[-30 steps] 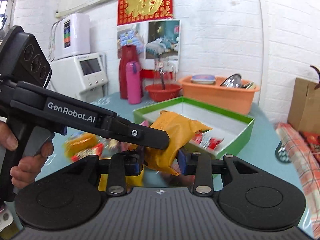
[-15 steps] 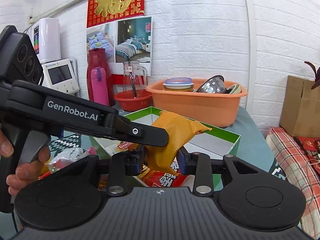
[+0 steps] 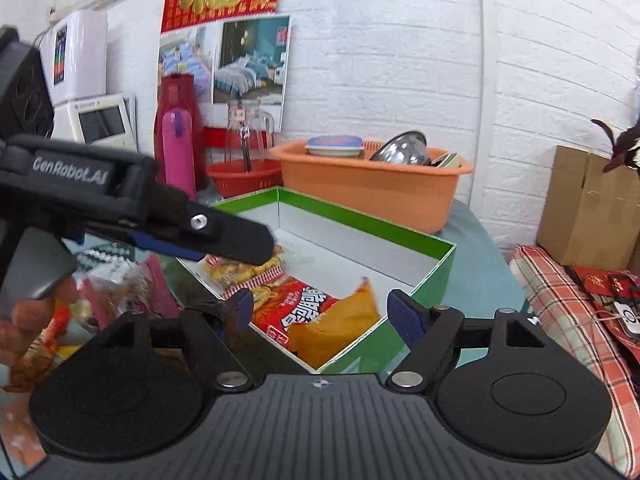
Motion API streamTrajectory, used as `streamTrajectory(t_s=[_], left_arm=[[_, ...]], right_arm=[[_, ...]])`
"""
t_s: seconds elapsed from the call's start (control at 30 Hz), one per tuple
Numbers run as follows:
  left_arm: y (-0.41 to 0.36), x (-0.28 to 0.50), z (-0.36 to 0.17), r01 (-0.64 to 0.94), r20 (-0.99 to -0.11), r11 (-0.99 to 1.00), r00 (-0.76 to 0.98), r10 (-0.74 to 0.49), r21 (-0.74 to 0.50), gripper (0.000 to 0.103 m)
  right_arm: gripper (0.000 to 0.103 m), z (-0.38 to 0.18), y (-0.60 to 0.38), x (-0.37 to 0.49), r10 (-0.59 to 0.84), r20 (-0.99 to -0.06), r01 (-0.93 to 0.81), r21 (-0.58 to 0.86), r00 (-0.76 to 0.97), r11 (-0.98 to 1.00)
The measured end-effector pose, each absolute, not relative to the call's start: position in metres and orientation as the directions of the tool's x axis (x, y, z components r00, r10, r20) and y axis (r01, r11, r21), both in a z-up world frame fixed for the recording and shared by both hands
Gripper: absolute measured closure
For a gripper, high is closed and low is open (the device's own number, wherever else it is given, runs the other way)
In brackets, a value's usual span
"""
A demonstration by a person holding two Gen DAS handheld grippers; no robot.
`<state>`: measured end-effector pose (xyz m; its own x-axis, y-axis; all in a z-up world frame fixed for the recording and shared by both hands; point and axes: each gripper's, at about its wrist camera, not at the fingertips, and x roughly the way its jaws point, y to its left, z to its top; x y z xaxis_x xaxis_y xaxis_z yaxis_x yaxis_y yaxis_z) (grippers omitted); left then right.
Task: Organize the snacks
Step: 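Release the orange pouch into the green box with the left tool, then grasp the yellow chip bag with the left tool and lift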
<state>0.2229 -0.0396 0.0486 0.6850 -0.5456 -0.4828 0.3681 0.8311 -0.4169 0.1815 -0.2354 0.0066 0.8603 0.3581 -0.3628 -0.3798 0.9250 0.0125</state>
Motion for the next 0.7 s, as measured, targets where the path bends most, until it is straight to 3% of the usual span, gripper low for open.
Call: streamTrajectory(t_s=[0.2,0.37,0.7], left_arm=[[-0.019,0.162,0.069,0.334,-0.462,0.854,0.731,-0.502,-0.399,0.000],[0.001,0.120,0.060,0.344,-0.441,0.852,0.743,-0.504,-0.394,0.000],[0.010,0.151,0.024,0.344,-0.579,0.871,0.651,-0.491,-0.351,0.000]], right_arm=[[0.000,0.029,-0.247,0.127,0.385,-0.296,-0.380,0.076,0.874,0.922],[0.000,0.021,-0.245,0.088,0.440,-0.297,-0.424,0.122,0.847,0.898],[0.000,-0.018,-0.223,0.061,0.529,-0.399,-0.442,0.294,0.749,0.848]])
